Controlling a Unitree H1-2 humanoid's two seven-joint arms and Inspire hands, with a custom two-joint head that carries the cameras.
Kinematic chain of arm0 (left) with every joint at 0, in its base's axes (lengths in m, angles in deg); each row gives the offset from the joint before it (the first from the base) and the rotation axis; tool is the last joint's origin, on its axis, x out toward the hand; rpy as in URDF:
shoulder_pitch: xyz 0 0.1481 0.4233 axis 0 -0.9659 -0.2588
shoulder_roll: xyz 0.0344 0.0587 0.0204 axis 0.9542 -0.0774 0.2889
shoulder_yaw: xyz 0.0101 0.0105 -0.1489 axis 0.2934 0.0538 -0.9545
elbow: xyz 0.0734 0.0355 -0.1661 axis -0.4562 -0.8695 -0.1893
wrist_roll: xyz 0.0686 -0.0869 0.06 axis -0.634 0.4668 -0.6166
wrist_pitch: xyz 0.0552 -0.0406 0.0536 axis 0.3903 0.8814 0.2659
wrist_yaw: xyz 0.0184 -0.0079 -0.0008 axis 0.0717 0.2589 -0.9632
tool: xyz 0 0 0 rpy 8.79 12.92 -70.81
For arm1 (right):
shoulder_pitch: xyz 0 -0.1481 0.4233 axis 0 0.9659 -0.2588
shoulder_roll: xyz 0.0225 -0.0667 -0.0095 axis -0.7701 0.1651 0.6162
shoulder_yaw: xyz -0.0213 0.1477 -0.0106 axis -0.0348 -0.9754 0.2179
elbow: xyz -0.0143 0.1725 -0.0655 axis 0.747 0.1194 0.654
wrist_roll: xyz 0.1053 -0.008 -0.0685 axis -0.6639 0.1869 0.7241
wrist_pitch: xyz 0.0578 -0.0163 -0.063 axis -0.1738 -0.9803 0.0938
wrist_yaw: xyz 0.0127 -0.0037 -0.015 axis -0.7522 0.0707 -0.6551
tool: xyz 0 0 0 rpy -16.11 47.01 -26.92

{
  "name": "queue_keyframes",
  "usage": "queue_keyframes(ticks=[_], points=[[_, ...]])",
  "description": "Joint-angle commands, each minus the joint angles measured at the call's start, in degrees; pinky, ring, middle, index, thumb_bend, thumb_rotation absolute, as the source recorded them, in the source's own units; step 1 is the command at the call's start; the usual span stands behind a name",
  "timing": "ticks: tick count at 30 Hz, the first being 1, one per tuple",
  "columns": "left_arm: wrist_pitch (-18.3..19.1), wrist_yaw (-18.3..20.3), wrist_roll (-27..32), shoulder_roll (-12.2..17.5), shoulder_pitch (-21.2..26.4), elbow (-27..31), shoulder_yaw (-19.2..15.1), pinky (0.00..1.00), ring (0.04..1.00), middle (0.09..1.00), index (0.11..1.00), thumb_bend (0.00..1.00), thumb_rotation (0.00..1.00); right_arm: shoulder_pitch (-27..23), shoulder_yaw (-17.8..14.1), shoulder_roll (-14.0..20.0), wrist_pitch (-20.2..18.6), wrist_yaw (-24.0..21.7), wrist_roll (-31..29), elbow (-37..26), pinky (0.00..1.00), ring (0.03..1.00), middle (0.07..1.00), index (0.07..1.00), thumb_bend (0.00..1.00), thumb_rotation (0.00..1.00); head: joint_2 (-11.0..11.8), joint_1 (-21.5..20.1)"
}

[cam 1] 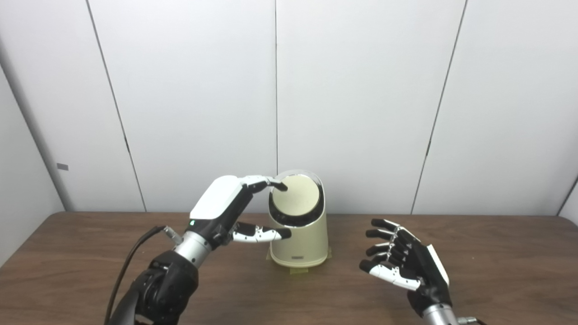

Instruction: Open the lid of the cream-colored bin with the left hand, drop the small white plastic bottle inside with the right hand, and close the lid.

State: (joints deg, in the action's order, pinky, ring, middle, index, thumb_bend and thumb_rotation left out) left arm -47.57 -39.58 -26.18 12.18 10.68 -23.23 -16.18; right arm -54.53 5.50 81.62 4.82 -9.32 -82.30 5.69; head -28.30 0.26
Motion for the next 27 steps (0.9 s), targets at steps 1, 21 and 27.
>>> queue_keyframes(ticks=[1,21,27], points=[[-2.67,-4.04,3.07,-0.53,1.18,-0.04,-2.41,0.76,0.853,0.850,0.813,0.74,0.35,-2.21,-0.16,0.32,1.72,-0.06,-0.34,-1.52,0.39,0.517,0.665,0.711,0.77,0.15,-0.03,0.16],[2.50,-4.62,37.94,-11.17,-16.41,1.16,-16.81,0.56,0.713,0.781,0.829,0.71,0.31,-2.12,-0.72,0.95,4.67,2.32,2.26,0.34,0.53,0.663,0.748,0.764,0.86,0.31,-0.23,0.46],[2.92,-4.67,38.33,-10.97,-16.55,-0.30,-16.63,0.53,0.688,0.766,0.807,0.66,0.23,-1.53,-1.13,0.70,4.71,2.46,1.43,0.47,0.54,0.683,0.759,0.773,0.85,0.32,-0.29,0.40]])
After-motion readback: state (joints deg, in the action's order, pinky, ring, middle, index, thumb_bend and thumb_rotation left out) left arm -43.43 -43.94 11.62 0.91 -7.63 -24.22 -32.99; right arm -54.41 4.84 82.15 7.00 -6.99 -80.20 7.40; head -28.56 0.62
